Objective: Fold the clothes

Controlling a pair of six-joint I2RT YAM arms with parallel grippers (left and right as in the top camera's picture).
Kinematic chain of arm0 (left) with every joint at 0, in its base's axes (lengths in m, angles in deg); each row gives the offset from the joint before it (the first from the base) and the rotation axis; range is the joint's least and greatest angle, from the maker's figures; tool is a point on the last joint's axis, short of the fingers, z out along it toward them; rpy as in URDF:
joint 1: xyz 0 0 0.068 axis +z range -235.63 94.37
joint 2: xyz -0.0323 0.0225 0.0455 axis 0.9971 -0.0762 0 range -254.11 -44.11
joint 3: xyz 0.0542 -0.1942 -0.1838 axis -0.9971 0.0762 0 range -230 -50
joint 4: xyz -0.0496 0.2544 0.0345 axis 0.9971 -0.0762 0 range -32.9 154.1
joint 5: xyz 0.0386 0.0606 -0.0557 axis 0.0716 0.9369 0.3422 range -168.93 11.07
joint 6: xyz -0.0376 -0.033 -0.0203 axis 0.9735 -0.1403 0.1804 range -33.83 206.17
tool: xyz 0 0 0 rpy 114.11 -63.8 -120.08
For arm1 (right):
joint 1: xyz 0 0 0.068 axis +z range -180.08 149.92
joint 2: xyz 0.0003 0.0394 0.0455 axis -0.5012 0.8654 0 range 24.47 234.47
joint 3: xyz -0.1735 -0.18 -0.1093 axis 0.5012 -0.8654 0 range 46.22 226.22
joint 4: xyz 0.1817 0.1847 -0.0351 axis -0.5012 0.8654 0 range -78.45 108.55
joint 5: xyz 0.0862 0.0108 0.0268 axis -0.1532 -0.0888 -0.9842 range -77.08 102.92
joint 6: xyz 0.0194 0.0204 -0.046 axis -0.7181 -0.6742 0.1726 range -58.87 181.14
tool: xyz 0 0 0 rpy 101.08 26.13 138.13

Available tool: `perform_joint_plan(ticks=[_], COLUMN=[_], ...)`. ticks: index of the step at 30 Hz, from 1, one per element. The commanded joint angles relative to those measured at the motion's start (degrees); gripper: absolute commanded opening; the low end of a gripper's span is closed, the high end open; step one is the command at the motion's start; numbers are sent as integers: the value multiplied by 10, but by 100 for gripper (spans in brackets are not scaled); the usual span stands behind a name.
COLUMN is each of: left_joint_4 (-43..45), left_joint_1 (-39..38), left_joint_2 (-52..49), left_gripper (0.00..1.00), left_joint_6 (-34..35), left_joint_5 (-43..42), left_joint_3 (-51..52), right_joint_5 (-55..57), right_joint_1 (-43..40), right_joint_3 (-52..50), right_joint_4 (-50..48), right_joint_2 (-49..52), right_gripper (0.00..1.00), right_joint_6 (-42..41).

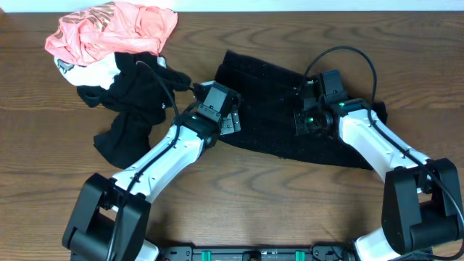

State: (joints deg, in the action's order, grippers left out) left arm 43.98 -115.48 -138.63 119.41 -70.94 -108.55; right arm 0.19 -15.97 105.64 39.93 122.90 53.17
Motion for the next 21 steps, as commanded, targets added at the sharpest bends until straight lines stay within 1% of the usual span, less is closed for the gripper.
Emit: perform_joint_plan(ticks=[1,6,10,13,16,21], left_joint_4=[3,10,14,13,14,13], left_joint_1=[-1,-1,-1,-1,-1,-1], left_joint_2=[-7,-7,-7,-7,-7,-7], left_gripper=[89,89,89,89,89,89], left_joint_6=[5,5,5,5,5,5], left_joint_5=[0,0,1,1,1,1], left_joint_3=[-8,-8,-8,-8,-8,-8], right_joint_5=[16,16,1,-26,-63,-59], right_joint_1=[-4,-35,-64,-82,-85,-82], right_joint_3=[6,8,10,10,10,12], right_joint_4=[-10,-14,-13,-7,1,7], right_joint_2=[-1,-11,-12,-12,-12,-14], right_gripper=[3,6,11,10,9,6], right_joint_6=[-28,-49,-55,-53,-23,-21])
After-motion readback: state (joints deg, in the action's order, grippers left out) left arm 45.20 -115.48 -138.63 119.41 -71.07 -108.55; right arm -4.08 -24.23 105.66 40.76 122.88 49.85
